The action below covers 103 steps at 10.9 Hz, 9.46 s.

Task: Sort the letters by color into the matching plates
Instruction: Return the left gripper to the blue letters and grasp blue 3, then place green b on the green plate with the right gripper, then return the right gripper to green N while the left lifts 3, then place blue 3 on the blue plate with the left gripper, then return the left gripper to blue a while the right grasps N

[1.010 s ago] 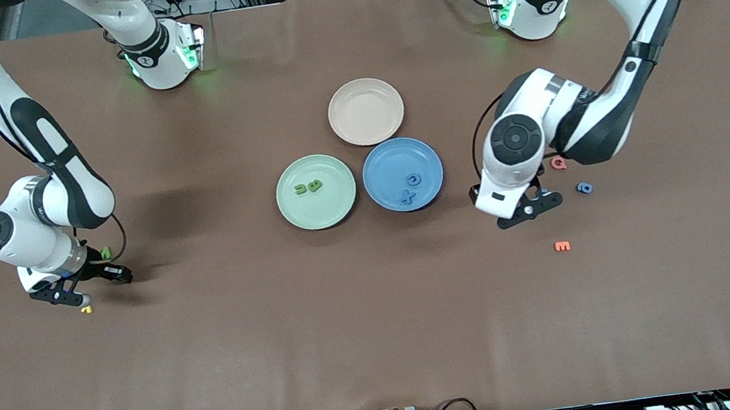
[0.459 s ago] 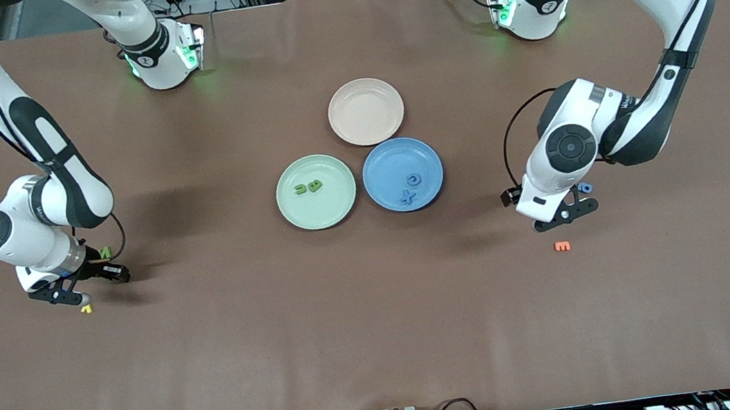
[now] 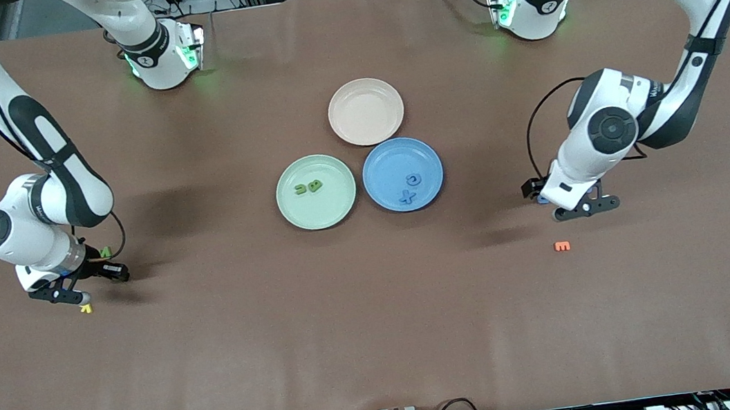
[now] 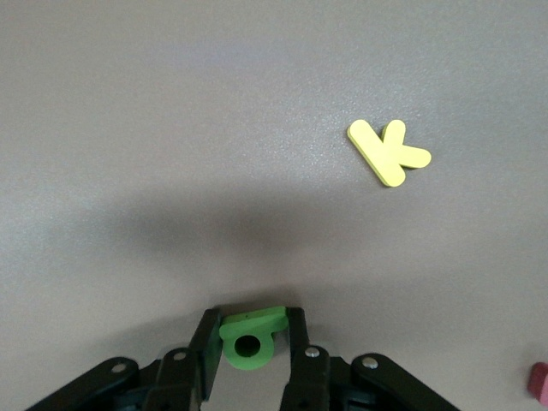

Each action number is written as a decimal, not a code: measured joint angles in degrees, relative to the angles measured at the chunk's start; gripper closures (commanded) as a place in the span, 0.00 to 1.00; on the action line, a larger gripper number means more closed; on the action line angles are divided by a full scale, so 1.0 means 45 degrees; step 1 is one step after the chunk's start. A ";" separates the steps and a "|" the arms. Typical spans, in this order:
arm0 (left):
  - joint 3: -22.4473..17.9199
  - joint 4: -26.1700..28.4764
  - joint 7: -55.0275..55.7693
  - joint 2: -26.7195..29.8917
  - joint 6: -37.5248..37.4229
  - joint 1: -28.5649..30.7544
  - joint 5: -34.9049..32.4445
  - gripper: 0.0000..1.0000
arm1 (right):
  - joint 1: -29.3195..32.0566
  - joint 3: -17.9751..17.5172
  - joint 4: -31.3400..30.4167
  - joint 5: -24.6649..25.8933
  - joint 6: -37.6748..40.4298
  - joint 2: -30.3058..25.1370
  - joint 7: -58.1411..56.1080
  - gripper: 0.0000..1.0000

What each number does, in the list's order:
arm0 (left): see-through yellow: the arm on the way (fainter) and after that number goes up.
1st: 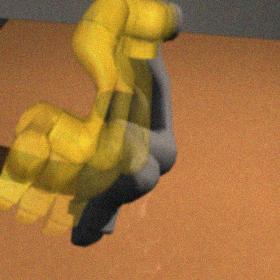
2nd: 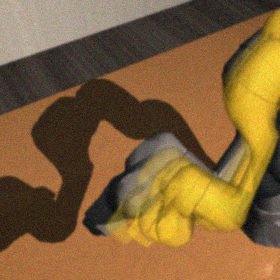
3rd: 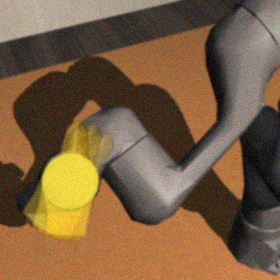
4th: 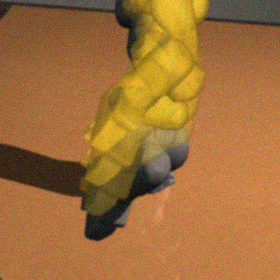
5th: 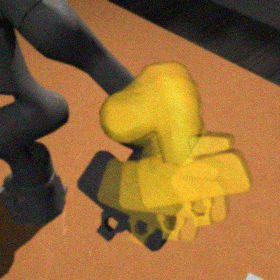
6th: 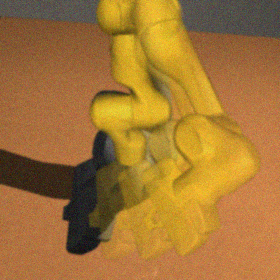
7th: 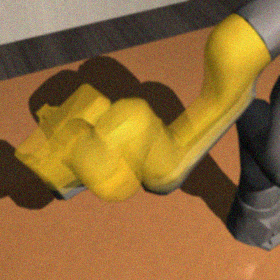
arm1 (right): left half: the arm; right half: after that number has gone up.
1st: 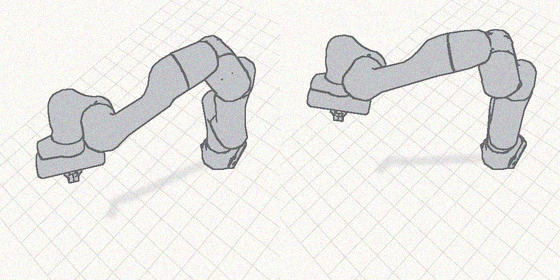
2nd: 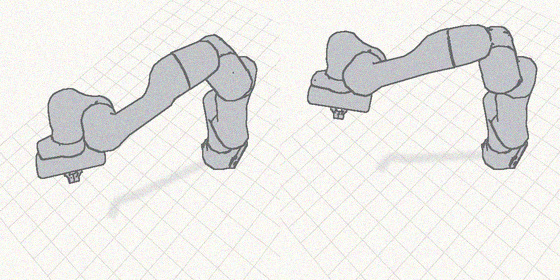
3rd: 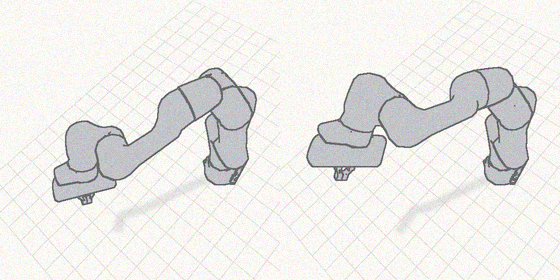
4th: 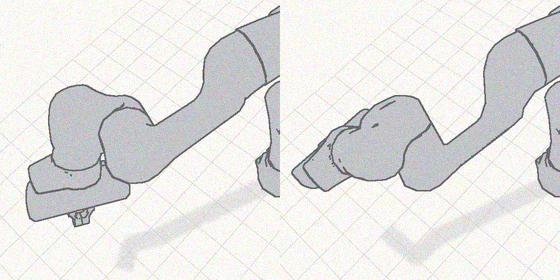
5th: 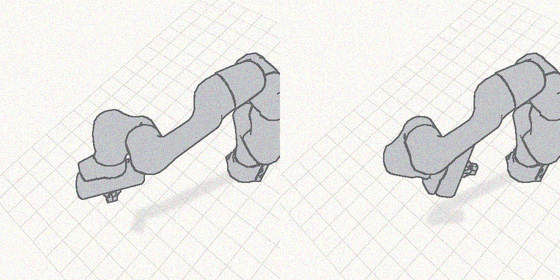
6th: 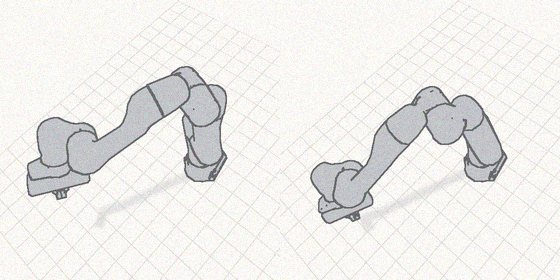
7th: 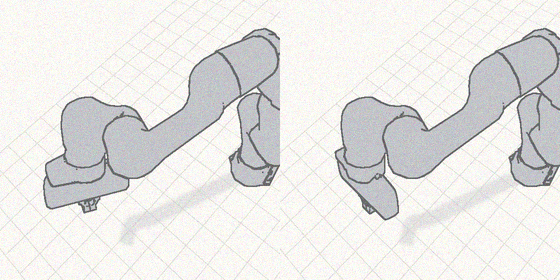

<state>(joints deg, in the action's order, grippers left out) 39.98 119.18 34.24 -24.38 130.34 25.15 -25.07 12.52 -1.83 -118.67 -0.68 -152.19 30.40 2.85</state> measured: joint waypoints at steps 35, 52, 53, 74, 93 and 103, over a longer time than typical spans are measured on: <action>0.1019 0.1449 -0.2529 -0.2432 0.3007 0.2574 -0.2876 0.61 | -0.9445 -0.0302 0.0224 0.0036 0.2292 -0.1451 0.9912 0.00; 0.2102 -0.1575 0.0823 -0.2159 -0.1787 0.0125 -0.0969 1.00 | -0.0009 -0.0018 -0.0242 0.1167 0.2526 -0.1464 0.2042 0.00; 0.2108 -0.1909 0.1827 -0.2160 -0.2239 -0.0573 -0.0907 1.00 | 0.0228 -0.0019 -0.0257 0.1289 0.2518 -0.1443 0.2011 0.00; -0.1159 -0.6239 0.9307 -0.4368 -0.3591 -0.8615 0.0865 0.00 | 0.1198 -0.0511 -0.1581 0.2916 0.0561 -0.1204 -0.0023 0.00; 0.0210 -0.5579 0.2039 -0.1129 -0.6616 -0.1837 0.1308 0.00 | 0.1548 -0.0711 -0.2006 0.2945 -0.0029 -0.0924 -0.2820 0.02; 0.0582 -0.1447 -0.1264 -0.1022 -0.2541 0.2510 0.0940 0.00 | 0.1740 -0.0874 -0.2031 0.2943 -0.0278 -0.1075 -0.2824 0.59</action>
<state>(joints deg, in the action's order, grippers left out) 42.60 112.67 28.56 -28.98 118.91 36.44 -20.84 20.35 -5.76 -127.80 12.56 -153.44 25.57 -9.86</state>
